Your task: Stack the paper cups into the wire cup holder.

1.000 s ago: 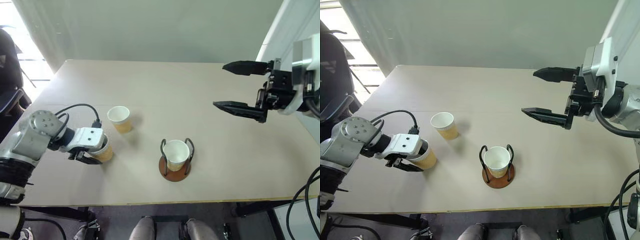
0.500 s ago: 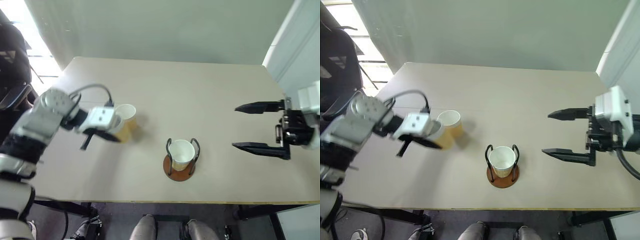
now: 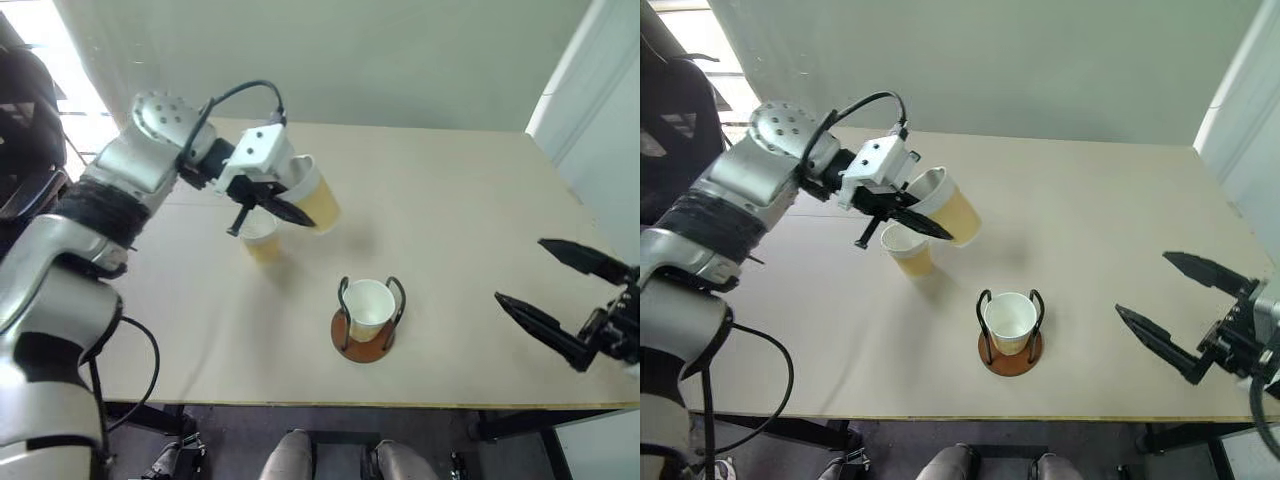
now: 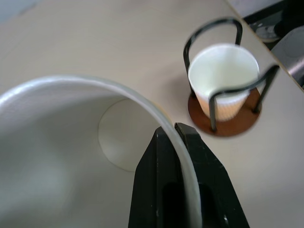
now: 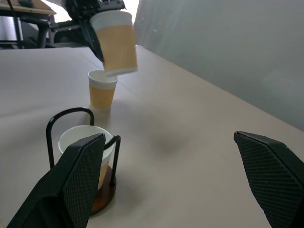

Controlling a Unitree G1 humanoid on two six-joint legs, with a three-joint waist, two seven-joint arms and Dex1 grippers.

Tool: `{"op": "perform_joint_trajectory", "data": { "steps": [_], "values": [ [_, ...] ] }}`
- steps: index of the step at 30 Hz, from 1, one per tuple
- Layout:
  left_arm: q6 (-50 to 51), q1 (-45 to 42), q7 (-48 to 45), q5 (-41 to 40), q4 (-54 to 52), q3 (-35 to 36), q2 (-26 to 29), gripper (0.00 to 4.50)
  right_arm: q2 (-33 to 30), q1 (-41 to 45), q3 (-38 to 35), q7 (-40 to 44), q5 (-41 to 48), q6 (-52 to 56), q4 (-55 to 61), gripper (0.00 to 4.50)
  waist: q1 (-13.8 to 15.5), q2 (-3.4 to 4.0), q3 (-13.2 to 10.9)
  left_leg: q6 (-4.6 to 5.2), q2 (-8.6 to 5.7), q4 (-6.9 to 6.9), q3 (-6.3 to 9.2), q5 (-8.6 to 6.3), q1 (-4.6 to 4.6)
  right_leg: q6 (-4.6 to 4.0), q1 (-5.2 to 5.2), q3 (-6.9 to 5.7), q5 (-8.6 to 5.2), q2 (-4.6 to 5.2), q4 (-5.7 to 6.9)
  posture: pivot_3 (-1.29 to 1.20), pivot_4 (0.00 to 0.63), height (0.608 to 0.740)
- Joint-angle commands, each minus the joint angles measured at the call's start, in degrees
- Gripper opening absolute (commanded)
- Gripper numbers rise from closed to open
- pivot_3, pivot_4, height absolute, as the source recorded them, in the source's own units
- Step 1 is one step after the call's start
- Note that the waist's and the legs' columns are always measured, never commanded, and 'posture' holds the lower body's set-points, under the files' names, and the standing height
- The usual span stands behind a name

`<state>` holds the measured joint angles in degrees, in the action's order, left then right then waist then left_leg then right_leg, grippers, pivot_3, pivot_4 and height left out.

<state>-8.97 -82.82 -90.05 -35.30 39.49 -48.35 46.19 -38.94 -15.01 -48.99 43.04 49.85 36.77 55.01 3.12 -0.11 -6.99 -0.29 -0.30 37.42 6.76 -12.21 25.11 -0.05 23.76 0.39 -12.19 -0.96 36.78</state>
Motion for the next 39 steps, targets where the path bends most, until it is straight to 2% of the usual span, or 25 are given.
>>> {"op": "perform_joint_trajectory", "data": {
  "steps": [1, 4, 6, 12, 15, 19, 24, 27, 31, 34, 39],
  "values": [
    [-3.66, -4.16, -2.45, -3.78, 1.12, -1.8, -2.93, 0.04, -0.11, -1.86, -1.02, -4.43, 2.44, -2.58, 4.46, 4.5, -0.02, -0.04, -0.03, 0.02, -0.02, 0.07, -0.03, -0.01, 0.02, 0.04, -0.02, 0.03, 0.02, 0.0, -0.02, 0.0, 0.15, 0.74],
    [-5.81, -6.98, -2.45, -7.29, 0.19, -5.34, -5.99, 0.04, -2.59, -5.8, -0.18, -7.23, 5.54, -6.21, 4.99, 4.5, -0.01, -0.02, -0.04, 0.15, -0.04, 0.44, -0.1, -0.16, 0.12, 0.24, -0.06, 0.09, -0.02, -0.01, -0.04, 0.0, 0.15, 0.74],
    [-7.09, -8.62, -2.45, -9.4, -0.25, -7.83, -7.24, 0.04, -4.37, -8.18, 0.38, -9.4, 6.64, -8.95, 4.99, 4.5, 0.03, -0.05, -0.06, 0.16, -0.05, 0.63, -0.2, -0.31, 0.14, 0.87, -0.12, 0.22, -0.3, 0.0, -0.02, 0.0, 0.15, 0.74],
    [-15.11, -14.28, -2.45, -14.29, -4.31, -23.67, -4.17, 0.04, -8.45, -16.45, 1.55, -14.25, 7.46, -17.68, 4.99, 4.5, -0.06, -0.07, -0.08, 0.3, -0.07, 0.69, -1.05, -0.72, -0.01, 1.47, -0.21, 1.09, -0.42, 0.02, 0.0, 0.0, 0.15, 0.74],
    [-21.08, -18.81, -2.45, -14.97, -3.59, -31.92, -4.76, 0.04, -9.95, -19.29, 1.62, -16.38, 7.17, -21.04, 4.99, 4.5, -0.03, -0.08, -0.08, 0.58, -0.07, 0.86, -1.22, -0.86, -0.1, 1.64, -0.18, 1.25, -0.5, 0.03, -0.02, 0.0, 0.15, 0.74],
    [-26.28, -22.38, -2.45, -17.47, -3.92, -39.47, -5.4, 0.04, -12.37, -21.22, 3.57, -19.54, 6.61, -24.72, 4.99, 4.5, 0.02, -0.09, -0.09, 0.68, -0.09, 1.05, -1.32, -1.17, -0.01, 1.65, -0.19, 1.32, -0.45, 0.1, -0.11, 0.0, 0.15, 0.74],
    [-29.73, -24.45, -2.45, -20.15, -4.12, -44.72, -6.41, 0.04, -15.09, -23.21, 5.71, -23.1, 5.53, -28.5, 4.99, 4.5, 0.19, -0.08, -0.09, 0.71, -0.09, 1.21, -1.35, -1.47, 0.05, 1.43, -0.19, 1.32, -0.32, 0.1, -0.11, 0.0, 0.15, 0.74],
    [-33.19, -25.85, -2.45, -20.74, -5.41, -49.32, -7.02, 0.04, -17.11, -26.87, 4.84, -25.55, 6.57, -30.99, 4.99, 4.5, 0.22, -0.07, -0.1, 0.87, -0.08, 1.34, -1.39, -1.63, 0.09, 1.5, -0.2, 1.32, -0.37, 0.11, -0.11, 0.0, 0.15, 0.74],
    [-35.96, -26.39, -2.45, -21.45, -3.88, -51.48, -9.05, 0.04, -20.02, -32.1, 5.61, -26.75, 6.15, -36.54, 4.99, 4.5, 0.34, -0.04, -0.11, 0.98, -0.08, 1.61, -1.4, -1.92, 0.1, 1.65, -0.29, 1.32, -0.47, 0.12, -0.09, 0.0, 0.15, 0.74],
    [-37.39, -26.68, -2.45, -21.78, -2.96, -52.84, -9.88, 0.04, -22.16, -39.45, 6.38, -25.42, 5.21, -42.33, 4.99, 4.5, 0.38, -0.02, -0.13, 0.9, -0.08, 1.69, -1.45, -2.11, 0.09, 1.66, -0.32, 1.34, -0.48, 0.16, -0.1, 0.0, 0.15, 0.74],
    [-38.75, -27.06, -2.45, -22.35, -1.37, -54.1, -11.46, 0.04, -22.34, -52.83, 6.88, -25.66, 0.47, -53.99, 4.99, 4.5, 0.58, 0.02, -0.16, 0.84, -0.07, 1.71, -1.46, -2.22, 0.06, 1.65, -0.36, 1.33, -0.53, 0.16, -0.09, 0.0, 0.15, 0.74]
  ]
}}
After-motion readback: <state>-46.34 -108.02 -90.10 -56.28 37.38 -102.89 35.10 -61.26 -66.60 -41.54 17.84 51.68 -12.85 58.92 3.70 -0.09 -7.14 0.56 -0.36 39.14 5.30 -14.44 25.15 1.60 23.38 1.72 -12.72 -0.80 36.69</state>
